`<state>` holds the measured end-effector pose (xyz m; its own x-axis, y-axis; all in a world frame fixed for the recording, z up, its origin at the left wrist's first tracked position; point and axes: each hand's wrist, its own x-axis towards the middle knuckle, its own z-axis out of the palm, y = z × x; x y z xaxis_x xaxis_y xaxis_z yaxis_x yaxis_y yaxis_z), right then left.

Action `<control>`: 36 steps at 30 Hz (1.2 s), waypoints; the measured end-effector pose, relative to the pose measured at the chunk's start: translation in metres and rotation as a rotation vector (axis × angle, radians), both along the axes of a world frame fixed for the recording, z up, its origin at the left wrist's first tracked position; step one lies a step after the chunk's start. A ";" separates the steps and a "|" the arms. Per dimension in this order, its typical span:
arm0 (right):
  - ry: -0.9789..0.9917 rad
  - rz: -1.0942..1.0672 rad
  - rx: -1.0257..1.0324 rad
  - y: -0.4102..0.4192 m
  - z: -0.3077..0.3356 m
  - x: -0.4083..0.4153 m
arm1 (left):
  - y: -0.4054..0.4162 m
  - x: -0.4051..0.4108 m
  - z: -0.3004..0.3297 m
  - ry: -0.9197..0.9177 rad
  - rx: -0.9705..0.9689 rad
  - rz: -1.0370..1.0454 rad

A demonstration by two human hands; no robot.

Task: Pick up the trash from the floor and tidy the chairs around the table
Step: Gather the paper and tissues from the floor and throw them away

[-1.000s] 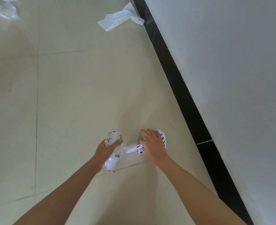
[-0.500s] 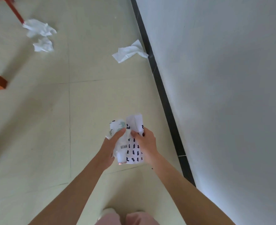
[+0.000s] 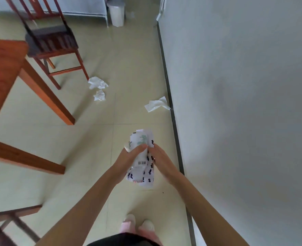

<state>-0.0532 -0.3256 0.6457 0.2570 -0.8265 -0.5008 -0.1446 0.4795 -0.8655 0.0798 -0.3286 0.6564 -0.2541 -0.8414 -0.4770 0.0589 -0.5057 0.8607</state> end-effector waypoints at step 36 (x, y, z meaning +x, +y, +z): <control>0.219 -0.254 0.001 -0.440 -0.063 -0.081 | -0.455 0.013 -0.049 -0.445 0.056 0.159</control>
